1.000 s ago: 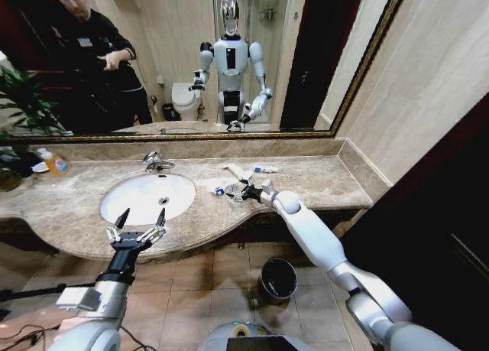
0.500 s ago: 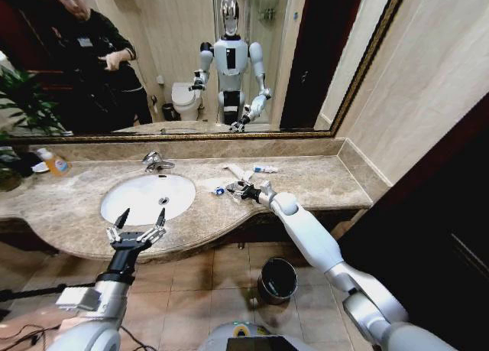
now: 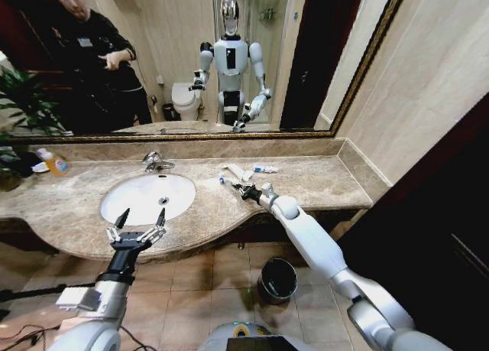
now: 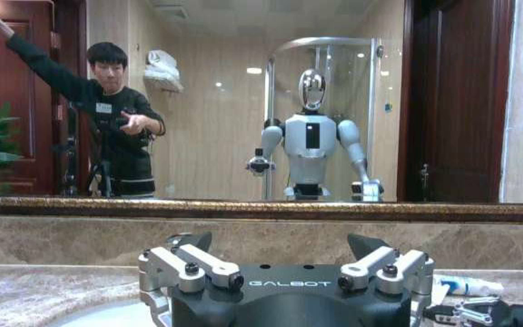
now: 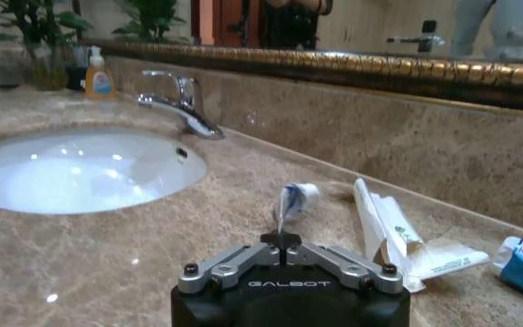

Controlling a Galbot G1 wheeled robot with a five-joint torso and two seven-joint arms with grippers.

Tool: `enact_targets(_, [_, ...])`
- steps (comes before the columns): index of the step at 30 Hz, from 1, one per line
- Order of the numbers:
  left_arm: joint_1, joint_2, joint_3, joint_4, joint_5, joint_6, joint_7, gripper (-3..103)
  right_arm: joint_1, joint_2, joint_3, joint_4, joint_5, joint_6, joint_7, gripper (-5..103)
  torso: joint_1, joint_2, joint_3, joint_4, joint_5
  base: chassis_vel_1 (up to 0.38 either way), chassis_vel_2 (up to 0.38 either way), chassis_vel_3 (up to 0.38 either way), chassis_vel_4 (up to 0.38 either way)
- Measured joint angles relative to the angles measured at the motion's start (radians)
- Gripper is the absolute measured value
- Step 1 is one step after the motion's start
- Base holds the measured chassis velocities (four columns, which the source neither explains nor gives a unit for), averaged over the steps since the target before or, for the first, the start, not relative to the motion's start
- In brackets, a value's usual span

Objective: Pick up the trash from the sink and place it in the trash bin.

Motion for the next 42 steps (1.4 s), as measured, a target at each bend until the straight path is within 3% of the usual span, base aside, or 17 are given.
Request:
enact_targets(14, [0.000,0.000,0.000,0.000,0.000,0.000,0.000,100,-0.132,-0.077,0.086,0.215,0.081,0.024,0.046,0,0.000,0.000,0.000,0.0000,0.0000,0.000,0.000,0.000,0.000])
enact_targets(28, [0.000,0.000,0.000,0.000,0.000,0.000,0.000,100,-0.450,-0.240,0.316,0.507,0.240,0.036,0.081,0,0.000,0.000,0.000,-0.0001,0.0002,0.000,0.000,0.000,0.000])
enact_targets(38, [0.000,0.000,0.000,0.000,0.000,0.000,0.000,100,-0.687,-0.335,0.596,0.550,0.325,0.095,-0.061,0,0.000,0.000,0.000,-0.0002,0.0003,0.000,0.000,0.000,0.000])
enact_targets(41, [0.000,0.000,0.000,0.000,0.000,0.000,0.000,100,-0.791,-0.356,0.694,0.540,0.348,0.163,-0.156,0,0.000,0.000,0.000,0.0000,0.0000,0.000,0.000,0.000,0.000])
enact_targets(42, [0.000,0.000,0.000,0.000,0.000,0.000,0.000,100,-0.791,-0.356,0.694,0.540,0.348,0.163,-0.156,0,0.000,0.000,0.000,0.0000,0.0000,0.000,0.000,0.000,0.000])
